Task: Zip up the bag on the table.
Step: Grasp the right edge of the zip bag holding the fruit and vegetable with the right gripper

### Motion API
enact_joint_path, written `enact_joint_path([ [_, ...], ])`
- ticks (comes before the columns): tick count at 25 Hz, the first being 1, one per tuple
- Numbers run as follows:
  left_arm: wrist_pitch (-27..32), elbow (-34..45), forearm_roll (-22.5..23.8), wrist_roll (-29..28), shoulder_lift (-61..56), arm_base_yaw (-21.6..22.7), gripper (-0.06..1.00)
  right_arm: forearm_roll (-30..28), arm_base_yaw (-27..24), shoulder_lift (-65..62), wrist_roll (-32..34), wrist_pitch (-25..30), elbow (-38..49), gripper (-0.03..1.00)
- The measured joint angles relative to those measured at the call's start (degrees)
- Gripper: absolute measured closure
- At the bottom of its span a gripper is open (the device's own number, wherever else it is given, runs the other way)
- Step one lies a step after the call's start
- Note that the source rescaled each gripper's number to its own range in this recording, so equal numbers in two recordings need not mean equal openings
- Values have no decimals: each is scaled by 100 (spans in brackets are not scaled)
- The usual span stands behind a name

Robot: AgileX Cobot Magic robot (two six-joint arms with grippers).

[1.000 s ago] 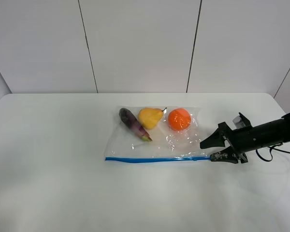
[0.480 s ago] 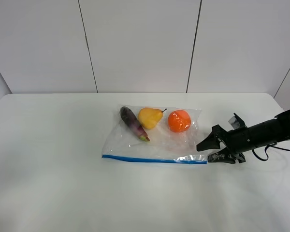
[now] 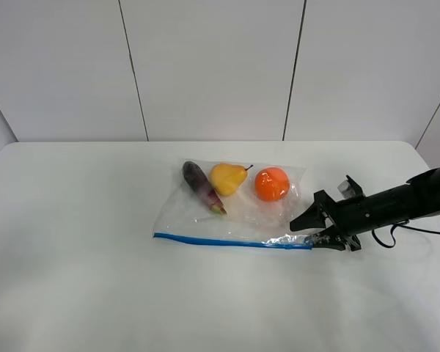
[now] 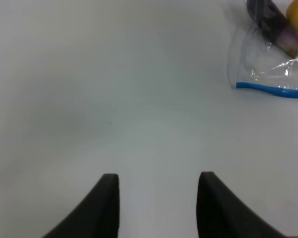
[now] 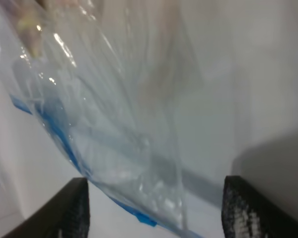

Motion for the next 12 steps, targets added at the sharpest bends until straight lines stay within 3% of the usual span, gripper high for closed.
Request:
enact_joint_path([
  [3,0,0,0,0,0,0,40,65,59,11,-45,-31,0,36],
  [9,0,0,0,0,0,0,40,65,59,30,-58,-69,0,64],
  [12,0,0,0,0,0,0,40,65,59,30,-58,-69,0,68],
])
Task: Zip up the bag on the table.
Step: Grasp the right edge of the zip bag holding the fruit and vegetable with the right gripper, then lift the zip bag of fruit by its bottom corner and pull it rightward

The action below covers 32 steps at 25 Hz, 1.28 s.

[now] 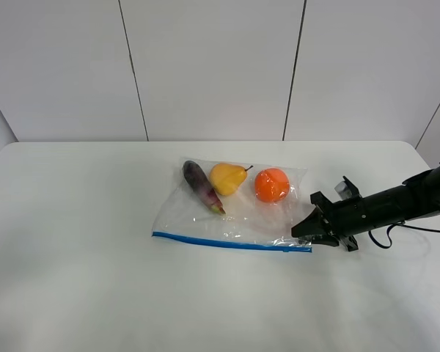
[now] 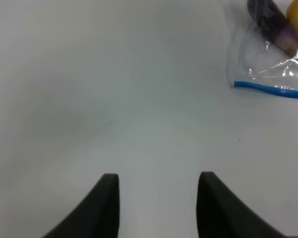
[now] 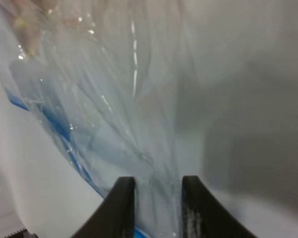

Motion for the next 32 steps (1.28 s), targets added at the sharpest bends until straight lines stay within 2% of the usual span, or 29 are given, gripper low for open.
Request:
enact_joint_path([
  [2,0,0,0,0,0,0,40,0,0,0,0,0,0,71],
  [6,0,0,5,0,0,0,40,5,0,0,0,18,0,90],
  [8,0,0,5,0,0,0,40,5,0,0,0,64,0,96],
  [20,0,0,5,0,0,0,40,163,0,-30,16,422,-29,97],
  [32,0,0,5,0,0,0,40,356,0,-726,-23,804,-42,97],
])
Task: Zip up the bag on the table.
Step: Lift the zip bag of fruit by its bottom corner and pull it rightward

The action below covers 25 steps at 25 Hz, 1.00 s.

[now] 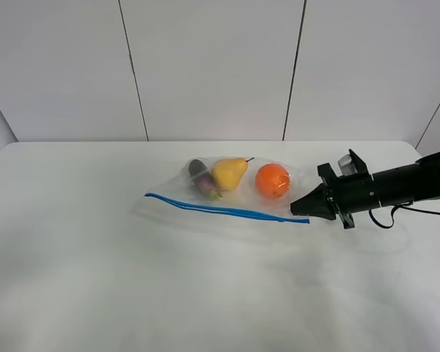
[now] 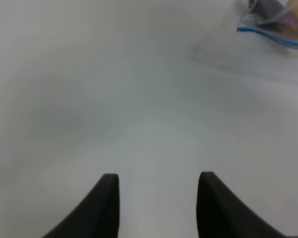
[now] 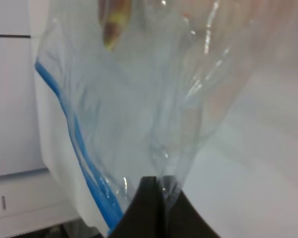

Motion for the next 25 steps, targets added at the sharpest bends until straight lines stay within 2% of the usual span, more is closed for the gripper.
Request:
enact_joint_path([
  [14,0,0,0,0,0,0,40,566,0,-64,-155,483,0,97],
  [25,0,0,0,0,0,0,40,691,0,-410,-175,500,5,97],
])
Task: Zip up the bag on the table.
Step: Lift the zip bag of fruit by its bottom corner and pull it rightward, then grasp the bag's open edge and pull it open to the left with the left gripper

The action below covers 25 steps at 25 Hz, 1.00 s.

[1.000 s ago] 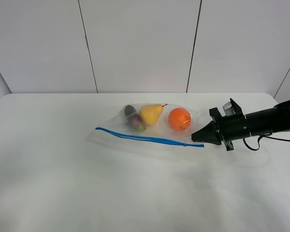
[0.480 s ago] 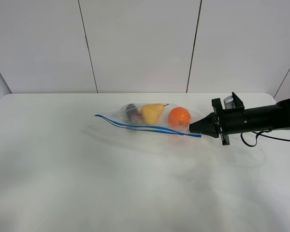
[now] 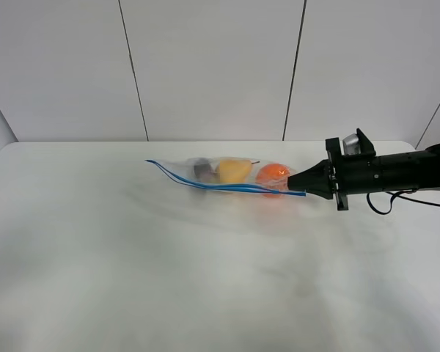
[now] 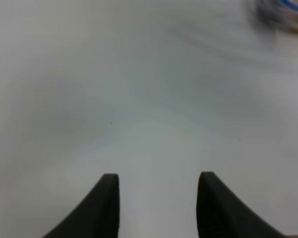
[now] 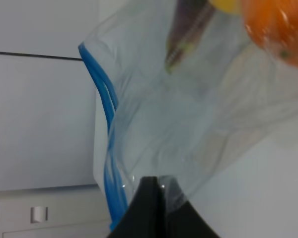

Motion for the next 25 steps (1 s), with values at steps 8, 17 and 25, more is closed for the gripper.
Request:
enact_joint_path([
  [8,0,0,0,0,0,0,40,-225,0,-96,20,-59,-6,97],
  [17,0,0,-5,0,0,0,40,-257,0,-96,63,-59,-6,97],
  [25,-20,-240,-127,81,47,0,40,-333,0,-96,65,-59,-6,97],
])
